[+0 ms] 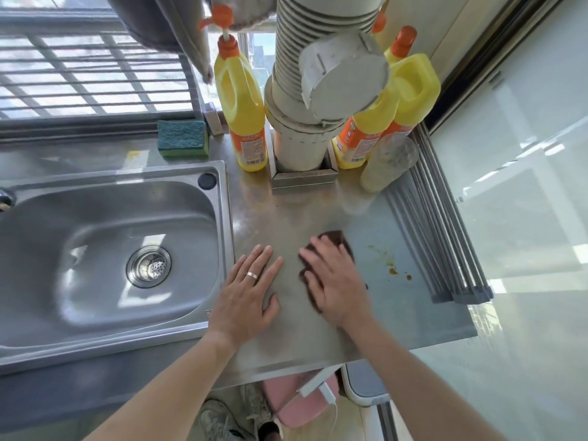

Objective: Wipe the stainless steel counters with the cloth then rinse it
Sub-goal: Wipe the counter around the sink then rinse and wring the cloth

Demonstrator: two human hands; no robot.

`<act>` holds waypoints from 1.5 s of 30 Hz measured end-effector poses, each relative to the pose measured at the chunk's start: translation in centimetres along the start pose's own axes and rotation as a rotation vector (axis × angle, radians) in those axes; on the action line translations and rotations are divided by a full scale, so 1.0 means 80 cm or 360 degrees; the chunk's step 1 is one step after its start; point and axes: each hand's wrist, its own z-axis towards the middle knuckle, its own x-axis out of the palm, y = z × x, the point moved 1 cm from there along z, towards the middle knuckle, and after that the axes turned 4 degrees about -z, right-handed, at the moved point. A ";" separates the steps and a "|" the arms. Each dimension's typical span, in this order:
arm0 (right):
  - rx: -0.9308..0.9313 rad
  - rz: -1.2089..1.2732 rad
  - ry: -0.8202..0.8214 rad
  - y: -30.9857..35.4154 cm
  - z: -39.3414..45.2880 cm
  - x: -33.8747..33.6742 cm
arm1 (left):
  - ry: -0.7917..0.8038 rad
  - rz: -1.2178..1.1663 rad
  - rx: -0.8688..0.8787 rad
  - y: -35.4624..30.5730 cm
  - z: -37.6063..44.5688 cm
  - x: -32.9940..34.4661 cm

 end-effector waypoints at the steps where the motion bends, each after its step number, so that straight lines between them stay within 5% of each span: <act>1: 0.0045 -0.0005 -0.0032 -0.017 0.015 -0.004 | 0.0003 -0.0003 0.0003 -0.001 0.000 -0.001; 11: 0.0476 -0.0087 -0.0191 -0.130 -0.015 -0.046 | 0.0001 0.0016 0.0027 -0.004 0.000 -0.001; 19: 0.0700 0.0263 -0.0353 -0.035 -0.064 -0.023 | 0.0023 0.0056 0.0046 -0.002 0.003 0.002; 25: 0.0871 0.1143 -0.0449 0.032 -0.030 -0.034 | 0.0035 0.0025 0.0020 -0.003 0.004 -0.004; 30: 0.1192 0.1979 -0.0385 -0.017 -0.010 -0.110 | 0.0052 0.0028 0.0027 -0.005 0.005 -0.005; 32: 0.1284 0.1396 -0.0284 -0.050 -0.014 -0.130 | 0.0039 0.0023 0.0027 -0.005 0.005 -0.005; 35: 0.1211 0.0267 -0.0786 -0.081 -0.030 -0.133 | 0.0032 0.0034 0.0038 -0.003 0.004 -0.004; 37: 0.0839 0.0107 -0.0722 -0.073 -0.034 -0.115 | 0.0038 0.0044 0.0040 -0.002 0.005 -0.003; 40: 0.0473 -0.0095 -0.0084 -0.056 -0.045 -0.065 | 0.0044 0.0053 0.0043 -0.002 0.005 -0.003; 45: 0.0574 -0.0374 -0.0061 -0.071 -0.020 -0.029 | 0.0021 0.0055 0.0061 -0.002 0.006 -0.002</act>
